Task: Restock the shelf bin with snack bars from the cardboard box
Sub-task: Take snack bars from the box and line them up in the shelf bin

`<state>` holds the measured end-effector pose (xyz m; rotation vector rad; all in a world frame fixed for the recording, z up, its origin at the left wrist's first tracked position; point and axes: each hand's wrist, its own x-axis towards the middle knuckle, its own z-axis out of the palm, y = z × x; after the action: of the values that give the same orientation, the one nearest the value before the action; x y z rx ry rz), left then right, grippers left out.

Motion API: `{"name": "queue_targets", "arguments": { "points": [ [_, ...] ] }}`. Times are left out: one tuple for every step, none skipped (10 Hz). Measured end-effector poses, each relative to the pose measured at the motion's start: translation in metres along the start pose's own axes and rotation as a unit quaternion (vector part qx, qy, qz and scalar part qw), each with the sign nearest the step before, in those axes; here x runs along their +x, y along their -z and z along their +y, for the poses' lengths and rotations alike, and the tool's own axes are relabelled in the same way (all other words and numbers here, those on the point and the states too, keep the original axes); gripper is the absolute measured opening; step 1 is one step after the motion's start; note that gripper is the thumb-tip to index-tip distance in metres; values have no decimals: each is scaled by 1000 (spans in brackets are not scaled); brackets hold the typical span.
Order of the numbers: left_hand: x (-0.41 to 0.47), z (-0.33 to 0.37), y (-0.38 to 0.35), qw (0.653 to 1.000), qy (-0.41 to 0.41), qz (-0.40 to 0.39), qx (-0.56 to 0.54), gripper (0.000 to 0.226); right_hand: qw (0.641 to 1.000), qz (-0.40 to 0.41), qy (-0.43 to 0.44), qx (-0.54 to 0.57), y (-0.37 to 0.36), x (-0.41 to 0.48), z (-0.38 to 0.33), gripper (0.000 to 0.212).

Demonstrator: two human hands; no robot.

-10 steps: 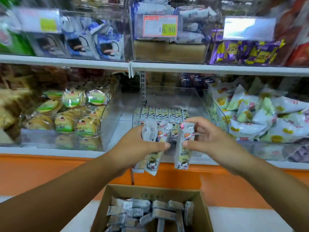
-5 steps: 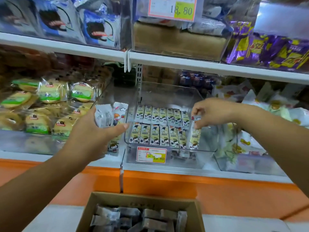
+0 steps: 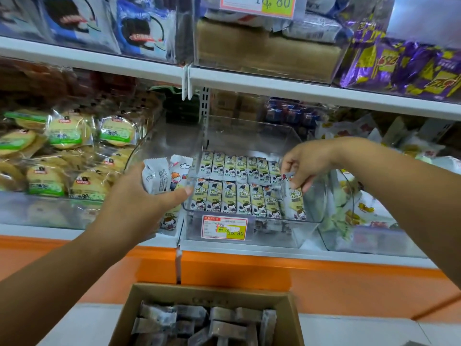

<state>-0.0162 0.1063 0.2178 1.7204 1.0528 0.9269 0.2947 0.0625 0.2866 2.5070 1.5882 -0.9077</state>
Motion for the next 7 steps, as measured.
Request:
{"name": "queue_targets", "arguments": {
  "points": [
    [2,-4,0,1000,-2,3,17,28,999,18,-15,-36,-6,4,-3,34],
    [3,-4,-1,999,-4,12,30,31,997,20,-43,-53,-15,14,-7,33],
    [1,-2,-1,1000,-9,13,26,28,993,7,-61,-100,-22,20,-11,29],
    [3,-2,-2,1000,-16,5,22,24,993,35,-45,-108,-30,23,-12,19],
    [4,-7,-1,1000,-17,-4,20,24,990,50,-36,-129,-38,24,-9,27],
    [2,-6,0,999,-17,4,28,26,992,26,-45,-116,-41,28,-6,42],
    [1,-7,0,1000,-20,1,24,26,995,3,-37,-90,-41,28,-5,54]
  ]
}}
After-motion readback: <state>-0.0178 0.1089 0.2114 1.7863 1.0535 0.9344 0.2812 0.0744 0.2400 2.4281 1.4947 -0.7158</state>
